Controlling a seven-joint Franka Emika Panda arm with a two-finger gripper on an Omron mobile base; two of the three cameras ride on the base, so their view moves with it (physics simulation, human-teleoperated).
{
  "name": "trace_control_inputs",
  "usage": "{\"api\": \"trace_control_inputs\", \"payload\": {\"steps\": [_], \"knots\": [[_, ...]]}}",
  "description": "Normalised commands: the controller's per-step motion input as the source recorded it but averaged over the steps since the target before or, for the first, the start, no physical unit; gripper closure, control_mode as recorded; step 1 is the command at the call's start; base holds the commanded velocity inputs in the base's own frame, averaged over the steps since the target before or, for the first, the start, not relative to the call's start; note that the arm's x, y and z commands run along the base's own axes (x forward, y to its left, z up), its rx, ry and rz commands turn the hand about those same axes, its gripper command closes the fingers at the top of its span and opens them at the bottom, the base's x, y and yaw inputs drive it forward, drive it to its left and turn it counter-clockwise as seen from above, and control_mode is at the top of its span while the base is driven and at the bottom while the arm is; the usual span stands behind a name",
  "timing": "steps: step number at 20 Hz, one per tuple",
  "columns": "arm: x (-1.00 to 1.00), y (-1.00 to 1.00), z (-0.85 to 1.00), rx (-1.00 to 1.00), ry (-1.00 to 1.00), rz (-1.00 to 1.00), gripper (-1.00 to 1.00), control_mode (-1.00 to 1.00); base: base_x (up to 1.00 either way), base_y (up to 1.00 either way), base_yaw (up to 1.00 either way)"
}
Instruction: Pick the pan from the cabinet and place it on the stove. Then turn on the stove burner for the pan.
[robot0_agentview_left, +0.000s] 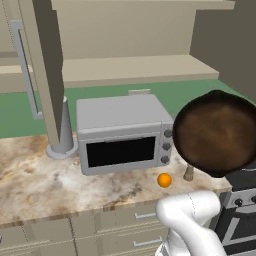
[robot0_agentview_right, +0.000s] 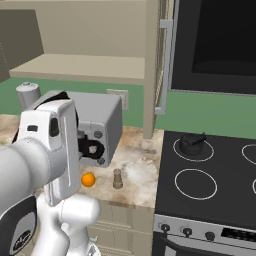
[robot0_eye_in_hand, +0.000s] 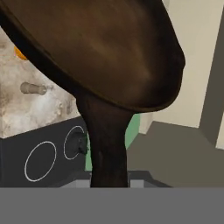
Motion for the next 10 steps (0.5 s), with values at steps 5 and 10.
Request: {"api": "trace_control_inputs", "payload": {"steps": [5, 10], "knots": [[-0.29, -0.39, -0.33, 0.00, -0.06, -0.07, 1.00, -1.00, 0.00, 0.00, 0.00], [-0.20, -0.40, -0.42, 0.00, -0.05, -0.06, 1.00, -1.00, 0.00, 0.00, 0.00]]}}
